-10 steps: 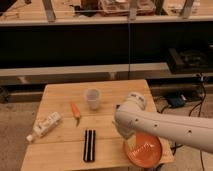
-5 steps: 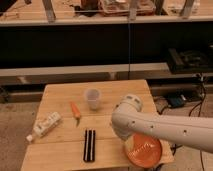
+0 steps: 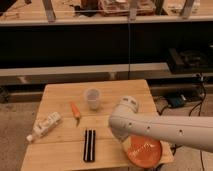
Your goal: Push the eraser across the table
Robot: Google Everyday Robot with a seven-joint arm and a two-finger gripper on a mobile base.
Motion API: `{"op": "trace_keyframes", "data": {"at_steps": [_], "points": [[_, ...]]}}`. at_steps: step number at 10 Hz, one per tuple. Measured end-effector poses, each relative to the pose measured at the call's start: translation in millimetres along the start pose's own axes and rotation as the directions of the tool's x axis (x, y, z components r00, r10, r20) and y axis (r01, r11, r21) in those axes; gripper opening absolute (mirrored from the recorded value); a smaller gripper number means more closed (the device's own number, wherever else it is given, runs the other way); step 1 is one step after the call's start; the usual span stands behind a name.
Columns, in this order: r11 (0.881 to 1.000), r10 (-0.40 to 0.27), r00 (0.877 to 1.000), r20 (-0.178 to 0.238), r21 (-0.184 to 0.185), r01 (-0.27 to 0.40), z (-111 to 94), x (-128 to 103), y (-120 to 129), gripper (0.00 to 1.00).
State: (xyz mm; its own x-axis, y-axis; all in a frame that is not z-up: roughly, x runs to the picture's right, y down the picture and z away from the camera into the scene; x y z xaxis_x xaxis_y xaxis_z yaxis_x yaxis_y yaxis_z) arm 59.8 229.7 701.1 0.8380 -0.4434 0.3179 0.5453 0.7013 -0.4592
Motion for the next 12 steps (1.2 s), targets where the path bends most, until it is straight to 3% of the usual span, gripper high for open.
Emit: {"op": "trace_keyframes", "data": {"at_steps": [3,6,8,10,12], "points": [[1.000,-0.020,1.000,0.002,-0.003,0.020,6.5,-5.4,-2.3,0.48],[0.999,-0.043,0.999,0.005,-0.009,0.043,19.2,-15.7,-1.8,0.24],[0.999,-0.052,0.999,0.004,-0.013,0.052,22.4,-19.5,-0.8,0.21],[0.998,-0.067,0.998,0.005,-0.019,0.067,29.7,-23.6,3.3,0.06],[0.997,-0.076,0.997,0.004,-0.021,0.076,34.4,-28.8,3.8,0.00]]}}
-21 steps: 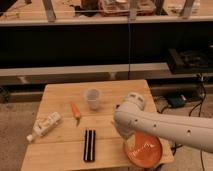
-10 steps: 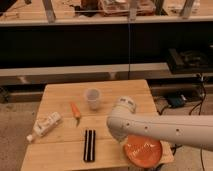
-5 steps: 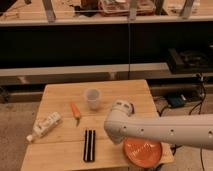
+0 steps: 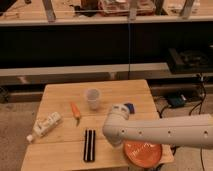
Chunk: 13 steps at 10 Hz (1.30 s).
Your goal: Push the eraser across the table
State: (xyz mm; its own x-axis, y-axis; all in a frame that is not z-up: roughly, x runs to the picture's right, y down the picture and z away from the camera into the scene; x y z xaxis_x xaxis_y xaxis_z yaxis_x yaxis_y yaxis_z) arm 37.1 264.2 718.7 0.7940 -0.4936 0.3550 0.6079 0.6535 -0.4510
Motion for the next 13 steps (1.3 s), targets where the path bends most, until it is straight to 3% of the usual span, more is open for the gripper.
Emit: {"op": "trace_keyframes", "data": {"at_steps": [13], "points": [[0.998,-0.068,0.998,0.008,-0.013,0.068,29.0,-25.1,-4.1,0.00]]}}
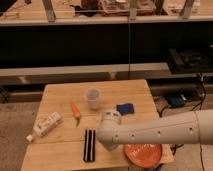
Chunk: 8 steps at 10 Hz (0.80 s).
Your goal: Push the eraser across the table
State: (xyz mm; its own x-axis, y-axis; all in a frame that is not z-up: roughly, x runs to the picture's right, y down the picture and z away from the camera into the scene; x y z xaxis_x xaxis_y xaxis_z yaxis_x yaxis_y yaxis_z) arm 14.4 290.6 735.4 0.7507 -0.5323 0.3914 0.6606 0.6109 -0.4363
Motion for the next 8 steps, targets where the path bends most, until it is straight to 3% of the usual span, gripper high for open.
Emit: {"op": "trace_keyframes", "data": {"at_steps": [8], "points": [[1.000,-0.019,1.000,0.005,0.000,0.019,13.8,-14.1,-8.1,0.00]]}}
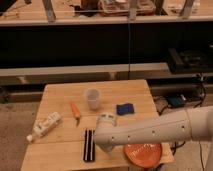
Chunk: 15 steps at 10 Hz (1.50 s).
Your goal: Push the eraser across the table
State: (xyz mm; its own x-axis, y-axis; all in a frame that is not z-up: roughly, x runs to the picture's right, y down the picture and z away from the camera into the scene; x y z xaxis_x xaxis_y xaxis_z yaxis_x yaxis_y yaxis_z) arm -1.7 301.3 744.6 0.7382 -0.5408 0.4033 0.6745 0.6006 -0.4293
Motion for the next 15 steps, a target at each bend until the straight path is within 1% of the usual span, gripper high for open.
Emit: {"op": "trace_keyframes", "data": {"at_steps": [9,11,15], "points": [[1.000,-0.018,1.000,0.011,0.007,0.018,12.0,-19.2,-18.3,0.00],[1.000,-0.016,1.000,0.010,0.006,0.016,13.8,-19.0,-21.1,0.00],[1.000,-0.018,1.000,0.011,0.011,0.018,16.2,-25.7,-30.0,0.00]]}}
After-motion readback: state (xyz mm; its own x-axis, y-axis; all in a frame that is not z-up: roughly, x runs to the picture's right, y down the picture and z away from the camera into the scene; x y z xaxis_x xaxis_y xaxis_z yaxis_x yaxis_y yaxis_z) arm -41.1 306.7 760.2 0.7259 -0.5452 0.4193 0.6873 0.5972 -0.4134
